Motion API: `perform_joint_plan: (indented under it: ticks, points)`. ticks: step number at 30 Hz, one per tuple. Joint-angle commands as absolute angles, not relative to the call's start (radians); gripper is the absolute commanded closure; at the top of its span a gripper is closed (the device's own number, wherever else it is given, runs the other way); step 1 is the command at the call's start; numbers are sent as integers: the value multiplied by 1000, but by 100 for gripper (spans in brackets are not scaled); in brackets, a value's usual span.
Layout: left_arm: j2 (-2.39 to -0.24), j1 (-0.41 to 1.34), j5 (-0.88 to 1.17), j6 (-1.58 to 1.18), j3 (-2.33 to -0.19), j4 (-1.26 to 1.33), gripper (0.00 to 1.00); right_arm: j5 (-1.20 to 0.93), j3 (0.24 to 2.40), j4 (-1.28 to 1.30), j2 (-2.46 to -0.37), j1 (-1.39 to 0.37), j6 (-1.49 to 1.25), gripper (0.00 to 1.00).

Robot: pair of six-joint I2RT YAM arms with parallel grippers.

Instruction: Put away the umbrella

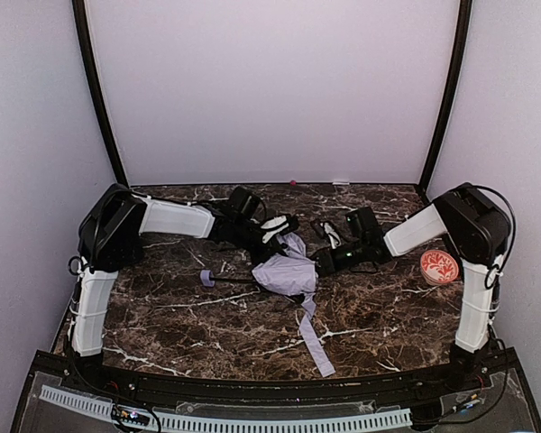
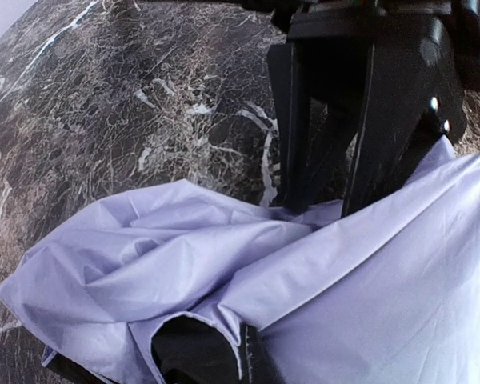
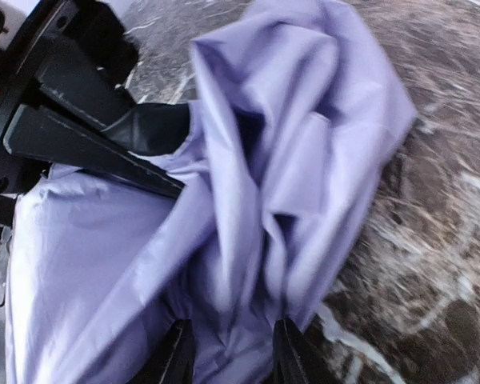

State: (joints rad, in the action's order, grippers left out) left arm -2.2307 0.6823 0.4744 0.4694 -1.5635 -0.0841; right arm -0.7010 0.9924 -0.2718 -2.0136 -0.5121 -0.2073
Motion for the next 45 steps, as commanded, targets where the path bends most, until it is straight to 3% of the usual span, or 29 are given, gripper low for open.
perform_joint_plan:
  ticks: [1,6,13,16,18,21,29,34,37,39,42,45]
  points:
    - [-2266,665,447,584,-1556,-194,100,-519,922,-250,-1884,-470,-250,64]
    - [-2293,667,462,598,-1591,-248,100,-358,842,-214,-1637,-501,-58,57]
    - [-2293,664,469,595,-1591,-248,100,-232,775,-119,-1484,-719,558,39]
    - [-2294,664,472,597,-1592,-250,100,-219,842,-42,-1524,-750,670,23]
    - [-2295,665,472,594,-1593,-250,100,-238,875,-27,-1553,-762,743,3]
    - [-2298,662,477,591,-1598,-257,100,-243,924,7,-1611,-774,855,0]
    - [-2320,659,492,601,-1640,-297,100,-184,1072,151,-1828,-781,996,16]
    - [-2332,650,512,585,-1686,-321,99,-248,1135,185,-1917,-780,934,41]
    - [-2328,622,574,483,-1741,-305,87,-276,1146,191,-1952,-780,870,57]
    - [-2313,568,583,397,-1752,-256,74,-278,1146,202,-1962,-779,815,67]
    - [-2258,508,527,284,-1729,-158,47,-317,1146,227,-1954,-767,737,76]
    - [-2140,466,418,216,-1626,-32,34,-405,1183,245,-1931,-724,646,81]
